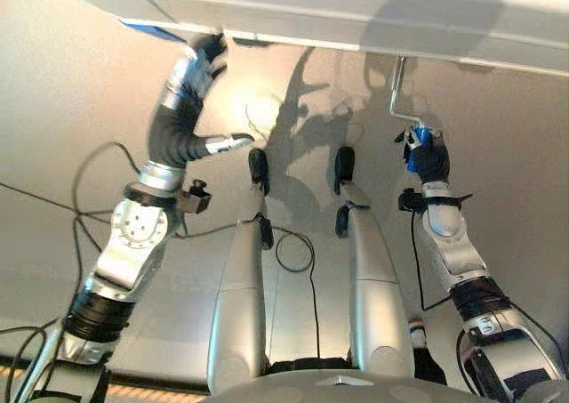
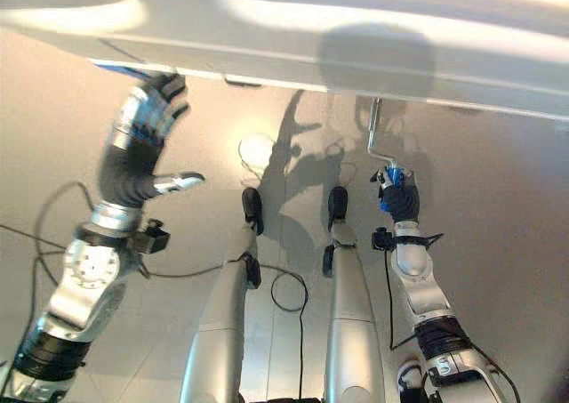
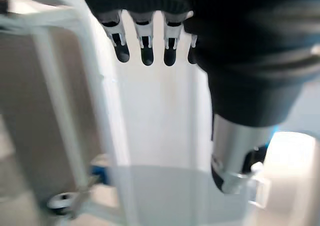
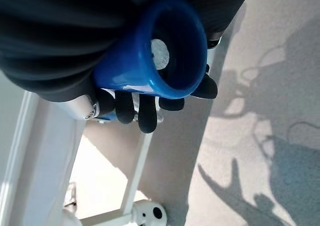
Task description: Raise the hospital bed
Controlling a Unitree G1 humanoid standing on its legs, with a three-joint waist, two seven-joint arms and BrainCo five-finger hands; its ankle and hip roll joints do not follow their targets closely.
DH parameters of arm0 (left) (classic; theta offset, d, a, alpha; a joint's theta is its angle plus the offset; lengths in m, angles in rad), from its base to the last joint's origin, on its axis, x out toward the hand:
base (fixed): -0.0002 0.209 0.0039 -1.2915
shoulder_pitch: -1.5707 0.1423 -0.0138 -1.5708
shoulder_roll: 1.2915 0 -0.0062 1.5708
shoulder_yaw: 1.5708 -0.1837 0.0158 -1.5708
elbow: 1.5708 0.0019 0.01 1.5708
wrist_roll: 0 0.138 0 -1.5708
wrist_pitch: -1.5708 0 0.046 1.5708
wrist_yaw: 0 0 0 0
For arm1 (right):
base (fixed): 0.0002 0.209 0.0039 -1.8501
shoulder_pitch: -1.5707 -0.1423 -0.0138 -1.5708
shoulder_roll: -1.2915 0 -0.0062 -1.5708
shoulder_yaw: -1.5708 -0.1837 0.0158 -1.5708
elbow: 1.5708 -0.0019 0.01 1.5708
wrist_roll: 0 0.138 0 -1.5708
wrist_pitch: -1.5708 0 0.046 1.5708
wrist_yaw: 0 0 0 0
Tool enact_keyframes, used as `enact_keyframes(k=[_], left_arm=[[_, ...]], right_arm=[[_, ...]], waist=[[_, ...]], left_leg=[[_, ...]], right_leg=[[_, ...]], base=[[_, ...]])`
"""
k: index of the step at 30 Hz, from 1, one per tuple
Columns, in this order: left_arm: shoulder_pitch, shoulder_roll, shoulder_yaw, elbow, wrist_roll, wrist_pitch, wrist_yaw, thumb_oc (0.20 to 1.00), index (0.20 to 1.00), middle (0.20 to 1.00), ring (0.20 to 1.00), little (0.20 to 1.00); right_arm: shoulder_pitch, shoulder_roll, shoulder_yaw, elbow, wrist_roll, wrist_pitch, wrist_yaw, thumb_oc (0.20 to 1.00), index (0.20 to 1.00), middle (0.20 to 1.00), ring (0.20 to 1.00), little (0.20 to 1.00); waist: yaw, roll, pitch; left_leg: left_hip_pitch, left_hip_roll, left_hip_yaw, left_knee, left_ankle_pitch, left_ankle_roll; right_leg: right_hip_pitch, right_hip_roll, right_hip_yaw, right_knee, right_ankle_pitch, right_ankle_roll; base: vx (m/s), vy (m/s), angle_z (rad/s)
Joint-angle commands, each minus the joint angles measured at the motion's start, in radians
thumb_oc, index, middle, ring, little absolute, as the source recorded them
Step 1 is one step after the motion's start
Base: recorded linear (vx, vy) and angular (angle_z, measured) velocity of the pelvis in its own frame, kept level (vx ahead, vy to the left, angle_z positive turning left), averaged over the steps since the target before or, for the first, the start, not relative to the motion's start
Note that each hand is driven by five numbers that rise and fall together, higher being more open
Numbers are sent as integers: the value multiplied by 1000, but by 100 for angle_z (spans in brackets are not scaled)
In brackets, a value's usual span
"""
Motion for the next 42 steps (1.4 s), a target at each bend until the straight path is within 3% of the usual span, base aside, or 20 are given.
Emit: enact_keyframes(k=[1, 2, 5, 6, 8, 13, 19, 20, 26, 33, 42], left_arm=[[9, -9, -14, 58, 49, 3, 0, 1000, 1000, 1000, 1000, 1000], [10, -28, -58, 196, 101, 27, -9, 1000, 1000, 1000, 1000, 1000], [10, -32, -84, 291, 148, 32, -24, 1000, 1000, 1000, 1000, 1000], [1, -54, -119, 433, 207, 46, -29, 1000, 1000, 1000, 1000, 1000], [1, -57, -132, 471, 242, 48, -31, 1000, 1000, 1000, 1000, 1000], [16, -171, -120, 757, 279, 77, -53, 1000, 1000, 1000, 1000, 1000], [68, -235, -60, 919, 265, 89, -85, 1000, 1000, 1000, 1000, 1000], [90, -251, -42, 988, 278, 98, -104, 1000, 1000, 1000, 1000, 1000], [159, -264, 49, 1117, 310, 126, -109, 1000, 1000, 1000, 1000, 1000], [201, -306, 107, 1153, 312, 131, -88, 1000, 1000, 1000, 1000, 1000], [223, -372, 123, 1207, 308, 147, -64, 1000, 1000, 1000, 1000, 1000]], right_arm=[[15, -100, -86, 0, 78, -13, -50, 536, 536, 536, 536, 536], [9, -95, -58, 61, 97, -2, -20, 1000, 1000, 1000, 1000, 1000], [-3, -93, -37, 120, 95, 10, 4, 1000, 1000, 1000, 1000, 1000], [-6, -83, -14, 190, 88, 23, 23, 1000, 1000, 1000, 1000, 1000], [-6, -78, -2, 231, 88, 27, 39, 1000, 1000, 1000, 1000, 1000], [27, -19, 29, 461, 80, 72, 111, 1000, 1000, 1000, 1000, 1000], [86, 29, 31, 688, 71, 118, 181, 1000, 1000, 1000, 1000, 1000], [114, 37, 31, 757, 29, 139, 201, 1000, 1000, 1000, 1000, 1000], [206, 65, 55, 744, -74, 163, 240, 1000, 1000, 1000, 1000, 1000], [297, 114, 33, 740, -75, 177, 258, 1000, 1000, 1000, 1000, 1000], [349, 160, 20, 770, -46, 174, 257, 1000, 1000, 1000, 1000, 1000]], waist=[[-4, -10, -16], [-3, -14, -16], [0, -15, -16], [-1, -20, -16], [1, -22, -16], [9, -30, -22], [24, -29, -114], [27, -27, -154], [27, -43, -266], [25, -56, -381], [21, -63, -447]], left_leg=[[71, 2, 9, 62, -94, -16], [141, 4, 9, 39, -93, -16], [200, 4, 8, 15, -86, -16], [270, 5, 10, -8, -86, -18], [311, 7, 9, -25, -84, -19], [504, 12, 2, -95, -80, -23], [595, 16, 0, -153, -75, -25], [628, 14, 0, -170, -74, -26], [731, 27, 14, -207, -77, -30], [854, 28, 24, -268, -87, -27], [928, 30, 43, -307, -97, -22]], right_leg=[[97, 9, -49, -95, 67, 74], [163, 7, -55, -112, 67, 77], [221, 7, -61, -129, 72, 80], [290, 8, -65, -152, 73, 82], [333, 9, -69, -168, 75, 84], [535, 17, -90, -242, 76, 86], [641, 19, -105, -313, 81, 90], [679, 21, -106, -340, 86, 92], [778, 27, -103, -385, 92, 94], [893, 32, -101, -444, 91, 96], [968, 31, -92, -495, 100, 95]], base=[[0, 0, 0], [33, -2, -2], [26, 0, -1], [43, 3, 2], [52, -2, 1], [47, -10, 3], [91, -2, 4], [87, 3, 1], [74, 5, 2], [71, 16, -1], [42, 20, -6]])
